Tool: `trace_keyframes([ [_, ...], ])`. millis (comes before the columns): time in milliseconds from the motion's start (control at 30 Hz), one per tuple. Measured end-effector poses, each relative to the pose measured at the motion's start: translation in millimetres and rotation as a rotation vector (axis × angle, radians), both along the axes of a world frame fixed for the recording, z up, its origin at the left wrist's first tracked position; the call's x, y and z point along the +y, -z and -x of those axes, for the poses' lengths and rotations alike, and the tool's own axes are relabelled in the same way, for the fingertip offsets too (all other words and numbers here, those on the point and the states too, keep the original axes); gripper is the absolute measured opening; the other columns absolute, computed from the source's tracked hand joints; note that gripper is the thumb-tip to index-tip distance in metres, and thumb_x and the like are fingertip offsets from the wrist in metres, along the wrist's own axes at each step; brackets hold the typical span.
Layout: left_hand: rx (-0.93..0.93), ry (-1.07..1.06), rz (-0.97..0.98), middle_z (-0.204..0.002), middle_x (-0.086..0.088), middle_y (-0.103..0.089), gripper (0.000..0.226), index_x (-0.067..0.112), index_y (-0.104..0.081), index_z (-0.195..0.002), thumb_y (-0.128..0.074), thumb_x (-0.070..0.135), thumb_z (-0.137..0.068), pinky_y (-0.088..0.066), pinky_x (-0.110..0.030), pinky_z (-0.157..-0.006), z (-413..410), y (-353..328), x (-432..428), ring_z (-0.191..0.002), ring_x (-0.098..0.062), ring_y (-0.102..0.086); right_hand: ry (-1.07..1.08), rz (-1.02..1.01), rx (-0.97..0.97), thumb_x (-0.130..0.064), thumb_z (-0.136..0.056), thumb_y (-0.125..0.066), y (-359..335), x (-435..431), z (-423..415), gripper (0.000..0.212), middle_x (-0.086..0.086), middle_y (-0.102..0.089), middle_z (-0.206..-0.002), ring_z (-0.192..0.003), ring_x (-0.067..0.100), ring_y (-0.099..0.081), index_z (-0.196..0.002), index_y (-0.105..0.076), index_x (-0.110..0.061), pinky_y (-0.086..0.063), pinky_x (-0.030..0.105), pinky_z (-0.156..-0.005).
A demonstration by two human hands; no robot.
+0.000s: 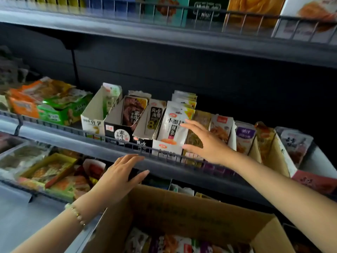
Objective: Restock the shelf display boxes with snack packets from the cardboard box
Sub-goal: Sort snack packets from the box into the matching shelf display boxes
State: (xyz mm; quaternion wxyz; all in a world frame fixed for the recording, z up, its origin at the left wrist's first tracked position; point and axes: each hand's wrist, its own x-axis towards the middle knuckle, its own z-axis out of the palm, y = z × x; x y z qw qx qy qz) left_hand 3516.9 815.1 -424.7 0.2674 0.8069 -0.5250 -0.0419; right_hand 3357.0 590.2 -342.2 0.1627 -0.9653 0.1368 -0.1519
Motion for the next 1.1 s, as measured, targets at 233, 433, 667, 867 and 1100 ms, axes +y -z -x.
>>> trace_keyframes([
  [233, 0.118, -0.062, -0.155, -0.150, 0.013, -0.029, 0.102, 0.041, -0.035, -0.139, -0.013, 0.098, -0.057, -0.028, -0.040, -0.115, 21.8, 64.5, 93.5, -0.142, -0.012, -0.021, -0.111, -0.277, 0.261, -0.049, -0.092, -0.052, 92.1, 76.1, 48.7, 0.057, -0.019, -0.015, -0.156, -0.141, 0.001, -0.017, -0.144, -0.030, -0.039, -0.021, 0.029, -0.116],
  [433, 0.270, -0.112, -0.051, -0.150, 0.006, -0.031, 0.077, 0.030, -0.040, -0.140, -0.041, 0.072, -0.076, -0.032, -0.033, -0.112, 46.9, 71.9, 107.9, -0.138, -0.012, -0.031, -0.092, -0.518, 0.453, -0.046, -0.093, -0.052, 188.8, 118.0, 55.3, 0.056, -0.010, -0.022, -0.155, -0.141, 0.010, -0.025, -0.144, -0.036, -0.031, -0.029, 0.026, -0.112],
  [667, 0.266, -0.145, -0.015, -0.148, 0.004, -0.035, 0.061, 0.026, -0.038, -0.142, -0.053, 0.051, -0.088, -0.036, -0.019, -0.094, 49.1, 76.4, 105.6, -0.126, -0.012, -0.043, 0.107, -0.929, 0.595, -0.063, -0.081, -0.059, 250.6, 150.9, 51.3, 0.082, -0.008, -0.035, -0.147, -0.133, 0.015, -0.038, -0.145, -0.028, -0.022, -0.037, 0.019, -0.104],
  [867, 0.257, -0.157, -0.009, -0.148, 0.003, -0.034, 0.064, 0.024, -0.038, -0.143, -0.054, 0.051, -0.087, -0.040, -0.019, -0.092, 51.1, 76.6, 106.6, -0.125, -0.014, -0.045, 0.182, -1.001, 0.432, -0.024, -0.077, -0.080, 281.5, 175.1, 35.7, 0.040, 0.002, -0.069, -0.113, -0.105, 0.017, -0.065, -0.112, -0.067, -0.012, -0.050, 0.040, -0.098],
  [1100, 0.255, -0.149, -0.006, -0.148, 0.001, -0.035, 0.066, 0.021, -0.037, -0.143, -0.056, 0.050, -0.087, -0.045, -0.021, -0.093, 51.8, 76.4, 105.4, -0.122, -0.015, -0.048, 0.283, -0.985, 0.525, -0.030, -0.083, -0.072, 300.8, 187.1, 44.1, 0.041, 0.004, -0.065, -0.120, -0.105, 0.018, -0.063, -0.119, -0.062, -0.013, -0.051, 0.022, -0.082],
])
